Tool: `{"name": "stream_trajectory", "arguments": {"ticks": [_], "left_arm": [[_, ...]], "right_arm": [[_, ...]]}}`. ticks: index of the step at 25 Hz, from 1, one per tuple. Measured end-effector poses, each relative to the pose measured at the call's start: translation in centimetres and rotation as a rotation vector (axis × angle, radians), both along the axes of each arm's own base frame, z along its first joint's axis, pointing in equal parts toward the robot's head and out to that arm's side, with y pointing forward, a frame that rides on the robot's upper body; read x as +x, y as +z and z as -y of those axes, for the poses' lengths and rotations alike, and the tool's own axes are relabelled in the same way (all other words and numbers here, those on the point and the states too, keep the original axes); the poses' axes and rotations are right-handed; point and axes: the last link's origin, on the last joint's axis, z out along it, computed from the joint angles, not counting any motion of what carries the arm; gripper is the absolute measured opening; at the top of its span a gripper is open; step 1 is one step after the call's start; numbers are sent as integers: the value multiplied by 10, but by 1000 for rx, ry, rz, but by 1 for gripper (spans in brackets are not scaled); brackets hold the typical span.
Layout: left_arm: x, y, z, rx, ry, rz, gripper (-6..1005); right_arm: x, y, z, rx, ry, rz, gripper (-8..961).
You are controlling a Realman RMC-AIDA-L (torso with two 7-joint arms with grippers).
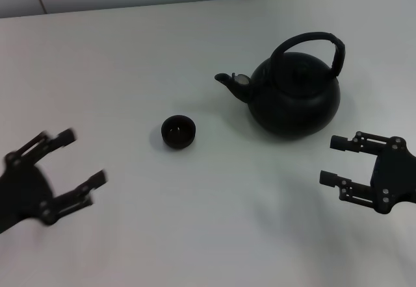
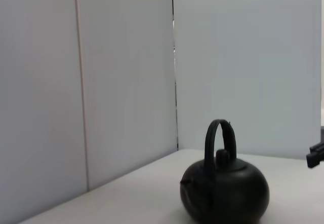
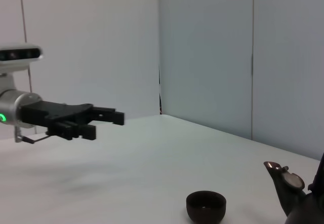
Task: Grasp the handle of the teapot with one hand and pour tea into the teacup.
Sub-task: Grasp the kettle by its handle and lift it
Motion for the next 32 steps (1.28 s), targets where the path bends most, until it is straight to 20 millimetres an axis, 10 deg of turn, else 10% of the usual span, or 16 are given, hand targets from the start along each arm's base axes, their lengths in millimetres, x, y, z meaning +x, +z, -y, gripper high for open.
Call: {"name": "stream_trajectory", "arguments": {"ticks": [24, 32], "left_arm": [[-32, 16, 7, -83, 40, -191, 862], [-32, 17, 8, -70, 51, -180, 862]], "right_arm": [[-1, -8, 3, 12, -15, -44, 627], [0, -21, 8, 468, -162, -245, 627]]}}
